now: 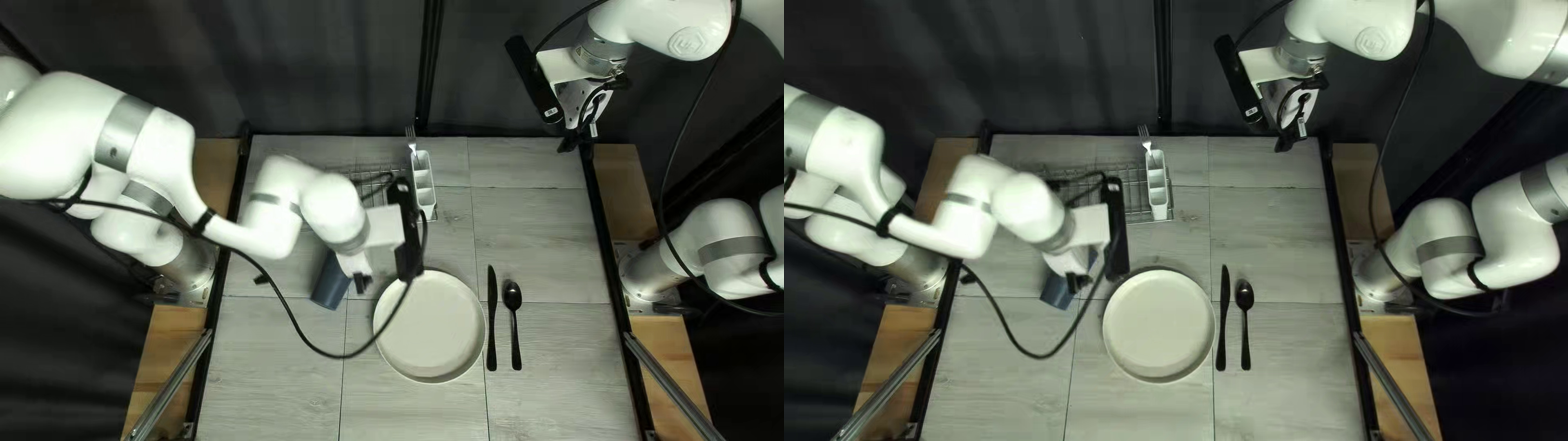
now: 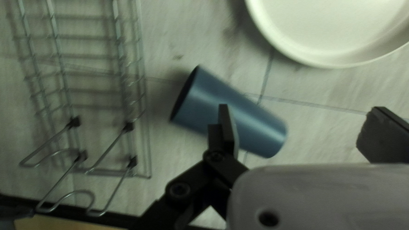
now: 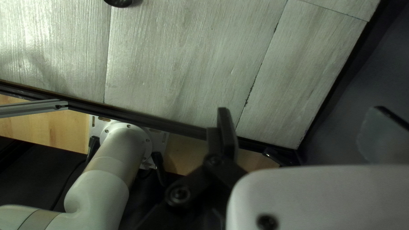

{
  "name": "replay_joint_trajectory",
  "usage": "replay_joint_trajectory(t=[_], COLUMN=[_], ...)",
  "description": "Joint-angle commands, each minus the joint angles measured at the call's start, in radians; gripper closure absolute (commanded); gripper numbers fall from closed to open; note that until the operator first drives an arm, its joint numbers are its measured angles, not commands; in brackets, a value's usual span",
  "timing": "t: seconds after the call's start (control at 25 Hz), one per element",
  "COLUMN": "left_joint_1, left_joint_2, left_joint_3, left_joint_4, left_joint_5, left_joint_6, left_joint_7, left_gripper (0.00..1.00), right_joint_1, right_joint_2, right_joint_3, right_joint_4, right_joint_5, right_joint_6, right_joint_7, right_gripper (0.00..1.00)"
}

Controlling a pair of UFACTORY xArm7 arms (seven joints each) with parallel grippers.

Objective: Pick up and place plate onto table. Place down one fork to the left of the plate. Place spoon and knife to the right of the plate. Place cup above the knife and spoon

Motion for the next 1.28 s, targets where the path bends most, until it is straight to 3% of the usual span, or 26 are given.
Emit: replay_joint_trajectory(t=[0.04,0.12,0.28,0.56,0.96,1.28], left_joint_1=[0.007,0.010,-0.004,0.012,0.013,-0.009], left_joint_2=[-0.002,-0.005,0.103,0.252,0.391,0.394], left_joint_3=[0.031,0.050,0.197,0.230,0.207,0.197], left_joint_4=[-0.008,-0.019,0.030,0.088,0.163,0.174], left_joint_5=[-0.033,-0.061,-0.329,-0.567,-0.669,-0.636], left_joint_6=[0.006,-0.004,0.030,0.081,0.054,0.019], left_joint_7=[0.052,0.075,0.452,0.756,0.881,0.854], left_gripper=[0.00,0.00,0.00,0.00,0.00,0.00], right_joint_1=[0.000,0.000,0.000,0.000,0.000,0.000], right_joint_2=[0.000,0.000,0.000,0.000,0.000,0.000], right_joint_3=[0.000,0.000,0.000,0.000,0.000,0.000], right_joint_4=[0.000,0.000,0.000,0.000,0.000,0.000], right_joint_5=[0.000,0.000,0.000,0.000,0.000,0.000], right_joint_6=[0.000,0.000,0.000,0.000,0.000,0.000], right_joint_7=[0.000,0.000,0.000,0.000,0.000,0.000], right_gripper=[0.00,0.00,0.00,0.00,0.00,0.00])
